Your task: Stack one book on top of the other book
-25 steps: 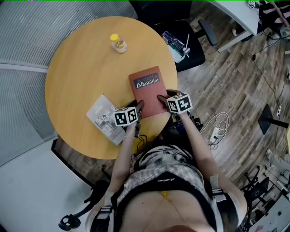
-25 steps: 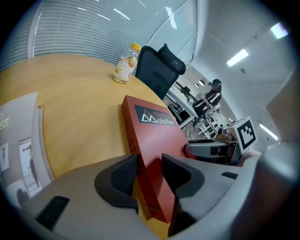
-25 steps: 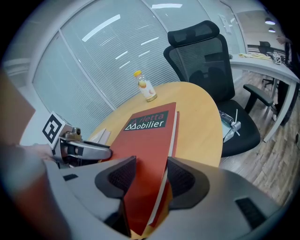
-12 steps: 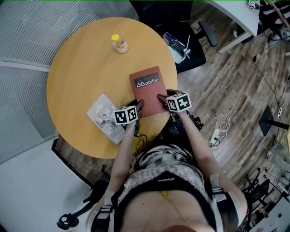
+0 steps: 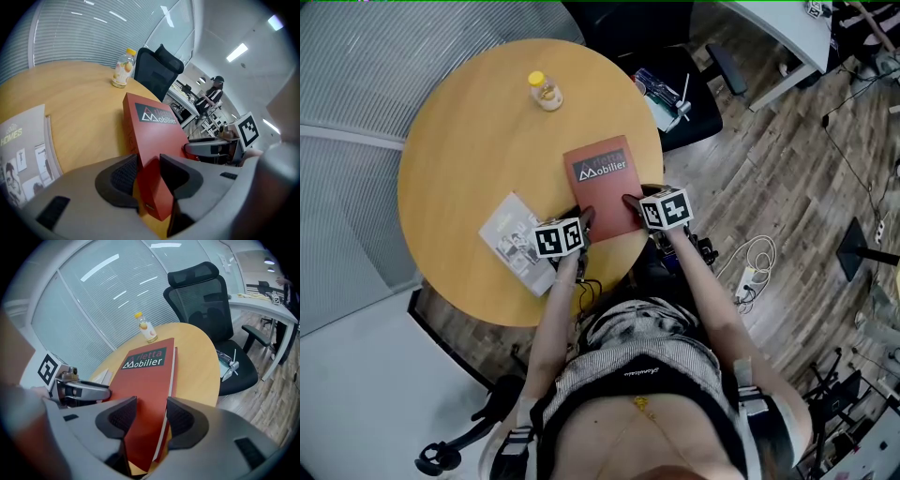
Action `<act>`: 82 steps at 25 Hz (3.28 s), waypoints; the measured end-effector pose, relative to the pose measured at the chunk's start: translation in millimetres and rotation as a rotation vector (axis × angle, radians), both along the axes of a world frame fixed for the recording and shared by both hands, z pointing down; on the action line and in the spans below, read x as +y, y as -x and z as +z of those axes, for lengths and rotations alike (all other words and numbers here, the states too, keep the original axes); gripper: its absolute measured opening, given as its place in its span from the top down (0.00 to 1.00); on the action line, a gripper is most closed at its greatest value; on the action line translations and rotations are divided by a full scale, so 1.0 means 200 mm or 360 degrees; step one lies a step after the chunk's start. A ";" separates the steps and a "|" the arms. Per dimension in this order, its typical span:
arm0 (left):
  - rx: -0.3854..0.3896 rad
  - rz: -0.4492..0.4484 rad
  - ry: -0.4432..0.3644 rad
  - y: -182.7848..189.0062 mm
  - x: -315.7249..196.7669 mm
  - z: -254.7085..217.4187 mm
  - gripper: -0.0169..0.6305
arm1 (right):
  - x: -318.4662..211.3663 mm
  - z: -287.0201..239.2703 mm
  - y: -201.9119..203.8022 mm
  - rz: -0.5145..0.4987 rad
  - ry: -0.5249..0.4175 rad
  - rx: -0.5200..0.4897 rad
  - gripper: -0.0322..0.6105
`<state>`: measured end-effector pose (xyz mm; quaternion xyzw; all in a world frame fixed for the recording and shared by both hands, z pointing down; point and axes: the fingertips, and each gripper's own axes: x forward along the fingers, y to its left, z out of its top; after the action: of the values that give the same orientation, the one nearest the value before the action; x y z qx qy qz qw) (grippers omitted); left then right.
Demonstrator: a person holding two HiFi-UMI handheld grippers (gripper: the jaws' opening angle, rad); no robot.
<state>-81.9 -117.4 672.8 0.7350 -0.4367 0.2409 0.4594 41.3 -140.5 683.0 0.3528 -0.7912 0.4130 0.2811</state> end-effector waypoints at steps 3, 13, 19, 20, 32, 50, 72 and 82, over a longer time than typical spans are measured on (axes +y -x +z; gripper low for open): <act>-0.0002 -0.0036 -0.0046 -0.01 0.00 -0.08 0.75 | 0.00 -0.08 0.00 0.0000 -0.0048 -0.0034 0.62; 0.0043 -0.0159 -0.0213 -0.04 0.02 -0.34 0.77 | -0.01 -0.34 -0.04 -0.0041 -0.0182 -0.0018 0.62; 0.0086 -0.0228 -0.0304 -0.05 0.07 -0.49 0.78 | 0.03 -0.50 -0.06 -0.0066 -0.0268 0.0003 0.62; 0.0087 -0.0232 -0.0319 -0.05 0.07 -0.51 0.79 | 0.04 -0.52 -0.06 -0.0059 -0.0275 0.0004 0.62; 0.0053 -0.0248 -0.0521 -0.08 0.02 -0.81 0.79 | 0.00 -0.81 -0.10 -0.0034 -0.0403 -0.0014 0.62; -0.0013 -0.0368 -0.0680 -0.11 0.03 -1.00 0.80 | -0.05 -1.00 -0.12 -0.0171 -0.0521 -0.0067 0.63; -0.0049 -0.0443 -0.0718 -0.11 0.04 -1.04 0.80 | -0.08 -1.03 -0.10 -0.0263 -0.0546 -0.0121 0.63; -0.0002 -0.0437 -0.0708 -0.03 0.04 -1.03 0.80 | -0.07 -1.04 -0.02 -0.0255 -0.0549 -0.0090 0.63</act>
<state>-76.7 -108.8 467.0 0.7516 -0.5749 0.0748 0.3146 45.3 -154.8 475.6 0.3198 -0.8835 0.2572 0.2259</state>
